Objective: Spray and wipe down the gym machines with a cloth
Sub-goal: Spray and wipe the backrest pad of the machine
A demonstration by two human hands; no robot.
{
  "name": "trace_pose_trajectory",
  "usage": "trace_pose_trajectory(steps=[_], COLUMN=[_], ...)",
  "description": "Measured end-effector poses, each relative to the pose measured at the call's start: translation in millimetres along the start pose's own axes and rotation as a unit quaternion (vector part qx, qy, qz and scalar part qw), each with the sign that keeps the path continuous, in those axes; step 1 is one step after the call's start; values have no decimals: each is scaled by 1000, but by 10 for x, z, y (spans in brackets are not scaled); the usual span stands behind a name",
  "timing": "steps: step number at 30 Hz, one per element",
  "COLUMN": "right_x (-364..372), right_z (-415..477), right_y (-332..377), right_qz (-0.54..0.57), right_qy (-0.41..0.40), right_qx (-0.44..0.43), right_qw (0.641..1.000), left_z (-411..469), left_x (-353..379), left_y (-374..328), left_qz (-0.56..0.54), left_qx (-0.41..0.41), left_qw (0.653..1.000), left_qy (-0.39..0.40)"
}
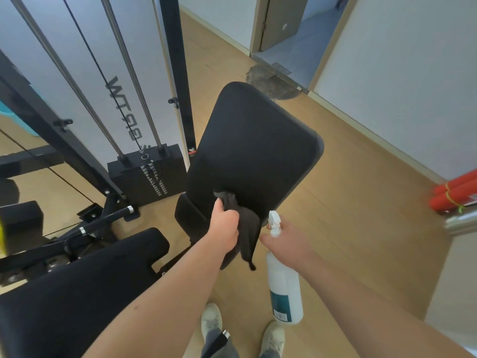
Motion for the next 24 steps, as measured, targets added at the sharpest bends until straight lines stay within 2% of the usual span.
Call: trace_pose_trajectory(steps=[4,8,12,16,19,24], right_x=[-111,-163,-154,-108,-101,-174], right_z=[-7,15,52,63,66,145], right_y=[-48,-204,-327,-398,-390,-226], right_qz=[29,39,26,50,45,38], right_qy=[-15,-15,-15,-11,-13,-9], right_qx=[-9,9,18,23,15,-8], right_qw=[999,999,999,998,999,999], left_z=[38,35,67,42,102,180], left_x=[109,168,243,434,484,494], left_y=[-214,-324,-294,-92,117,52], left_qz=[110,173,189,298,356,401], left_qx=[178,299,344,441,423,431], left_qw=[978,935,915,846,834,808], left_qy=[-18,-78,-93,-35,7,-19])
Point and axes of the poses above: each hand's wrist, its own z-axis towards the middle knuckle, its own x-axis out of the palm, y = z × x, the point moved 8 cm from there along z, towards the middle knuckle, and after that the axes turned 8 degrees about -x, right-handed, at the moved point
